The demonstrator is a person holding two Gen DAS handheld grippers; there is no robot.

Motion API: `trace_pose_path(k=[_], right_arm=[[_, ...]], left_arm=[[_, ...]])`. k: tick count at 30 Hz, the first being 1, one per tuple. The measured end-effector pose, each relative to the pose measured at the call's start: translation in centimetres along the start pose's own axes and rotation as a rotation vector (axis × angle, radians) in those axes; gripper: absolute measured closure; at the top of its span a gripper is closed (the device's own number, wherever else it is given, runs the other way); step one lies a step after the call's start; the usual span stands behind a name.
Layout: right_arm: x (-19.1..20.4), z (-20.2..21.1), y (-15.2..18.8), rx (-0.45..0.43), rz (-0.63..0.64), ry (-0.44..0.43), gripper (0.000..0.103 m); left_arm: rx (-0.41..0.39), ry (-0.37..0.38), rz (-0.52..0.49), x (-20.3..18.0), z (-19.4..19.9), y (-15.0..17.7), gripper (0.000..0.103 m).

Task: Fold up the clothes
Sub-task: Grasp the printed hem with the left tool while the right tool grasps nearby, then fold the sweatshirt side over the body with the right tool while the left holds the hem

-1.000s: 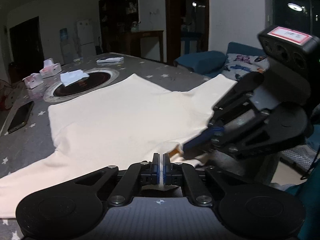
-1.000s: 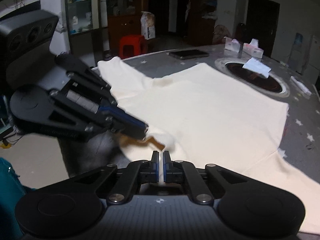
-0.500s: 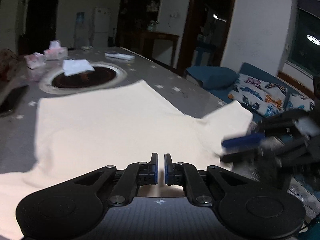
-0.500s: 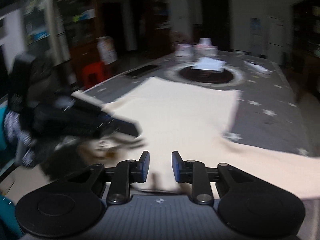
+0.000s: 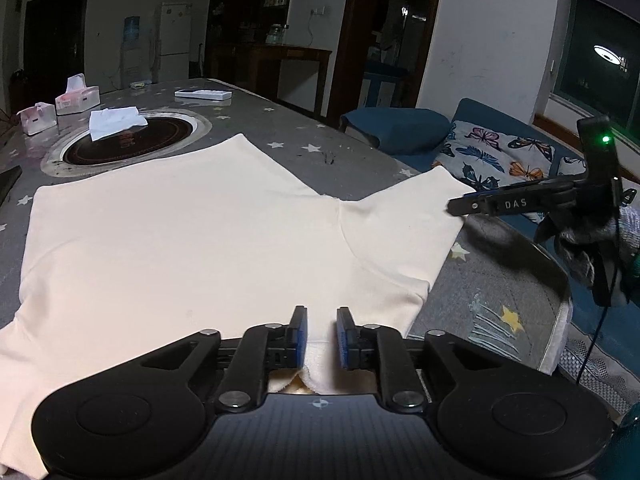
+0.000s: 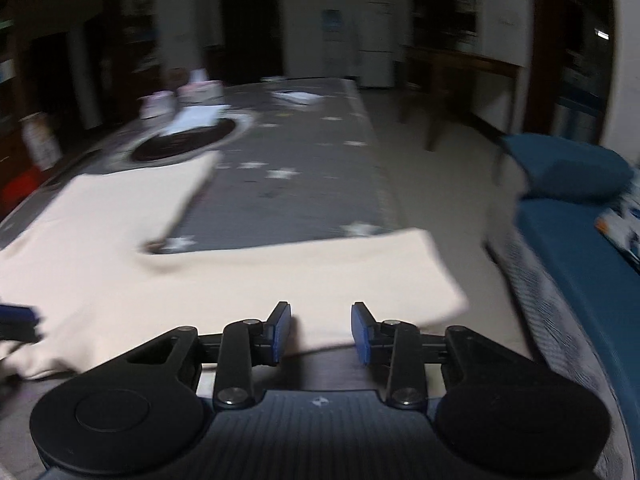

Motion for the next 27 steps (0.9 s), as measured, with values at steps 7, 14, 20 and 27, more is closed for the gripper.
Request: trace_pose_path(k=[7, 14, 20, 27], right_arm=[[-4.5, -0.2, -0.7, -0.030, -0.163, 0.069, 0.057], [-7.9, -1.2, -1.0, -0.010, -0.353, -0.002, 0.056], [-9.0, -1.6, -1.2, -0.028, -0.390, -0.035, 0.071], [-7.9, 0.0, -2.2, -0.082, -0.357, -0.077, 0.095]], left_arm=[[-0.003, -0.004, -0.003, -0.3, 0.0, -0.3, 0.075], [-0.006, -0.009, -0.012, -0.7, 0.0, -0.7, 0.069], [-0.007, -0.013, -0.018, -0.9, -0.1, -1.0, 0.065], [0.004, -0.009, -0.030, -1.6, -0.7, -1.1, 0.065]])
Point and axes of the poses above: each gripper's, at about its wrist camera, not at the fingertips, and z roughly against the way its jaws point, x to its left, y to its underside, the point moved 2 cm from there along -z, roughly the way its jaws point, and after that the axes turned 15 degrees about -z, right-handed, at the moved point
